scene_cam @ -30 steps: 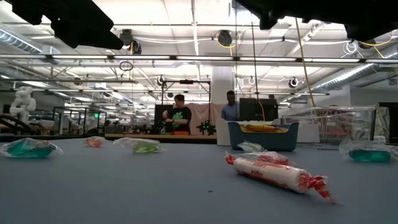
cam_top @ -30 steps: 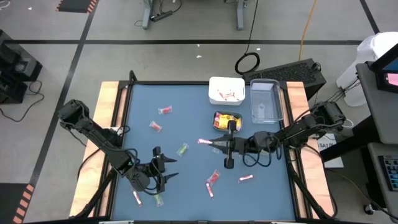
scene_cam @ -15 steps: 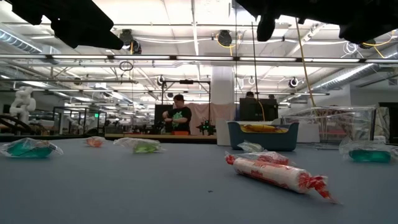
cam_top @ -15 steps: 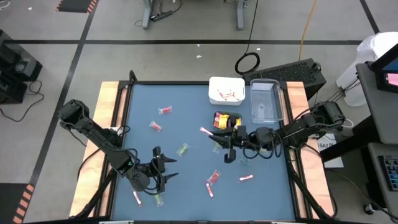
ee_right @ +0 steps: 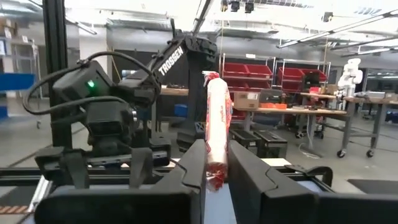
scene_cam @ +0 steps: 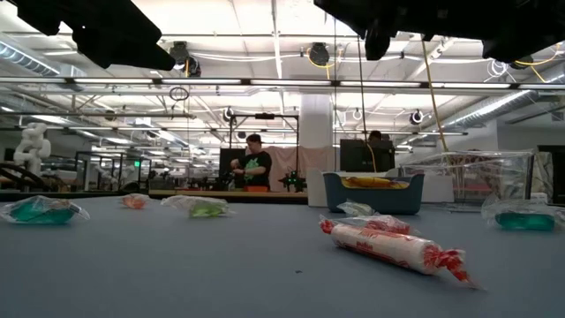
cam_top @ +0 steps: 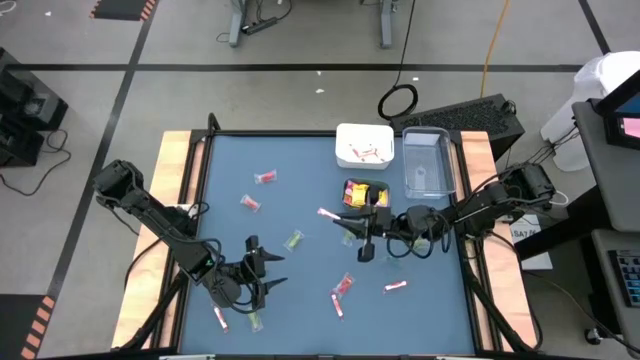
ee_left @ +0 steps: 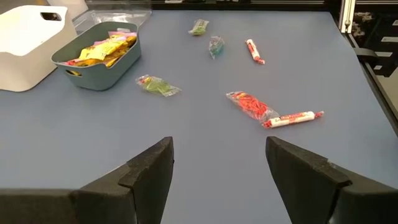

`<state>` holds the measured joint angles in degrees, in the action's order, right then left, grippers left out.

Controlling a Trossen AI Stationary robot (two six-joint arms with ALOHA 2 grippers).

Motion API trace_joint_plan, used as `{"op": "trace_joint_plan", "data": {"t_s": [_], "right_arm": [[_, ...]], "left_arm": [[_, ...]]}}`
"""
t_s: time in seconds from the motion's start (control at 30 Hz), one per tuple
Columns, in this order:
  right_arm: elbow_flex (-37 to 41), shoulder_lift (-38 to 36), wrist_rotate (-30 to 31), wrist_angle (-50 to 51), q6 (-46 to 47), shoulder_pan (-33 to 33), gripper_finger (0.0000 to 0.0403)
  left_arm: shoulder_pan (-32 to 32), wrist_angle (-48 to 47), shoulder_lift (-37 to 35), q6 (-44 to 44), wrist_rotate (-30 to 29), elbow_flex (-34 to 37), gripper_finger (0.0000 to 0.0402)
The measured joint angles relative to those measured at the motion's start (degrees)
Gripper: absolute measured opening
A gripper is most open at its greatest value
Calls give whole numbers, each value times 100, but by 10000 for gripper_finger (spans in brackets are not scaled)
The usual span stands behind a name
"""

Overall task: Sort candy
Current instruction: Put the middle left white candy into the white bin

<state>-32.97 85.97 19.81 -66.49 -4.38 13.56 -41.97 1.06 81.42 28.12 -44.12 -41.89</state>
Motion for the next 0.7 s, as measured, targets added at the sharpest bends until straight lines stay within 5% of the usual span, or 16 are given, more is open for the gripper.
{"op": "trace_joint_plan", "data": {"t_s": [0.33, 0.47, 0.7], "right_arm": [[0, -18, 1931, 640, -327, -143, 39], [-149, -160, 1936, 1040, -252, -336, 39], [-1210, -512, 1892, 4214, -4, -963, 39]], "left_arm": [[1, 0, 1, -8, -39, 0, 261], [1, -11, 1, -132, -39, 0, 261], [1, -15, 1, -151, -39, 0, 261]]}}
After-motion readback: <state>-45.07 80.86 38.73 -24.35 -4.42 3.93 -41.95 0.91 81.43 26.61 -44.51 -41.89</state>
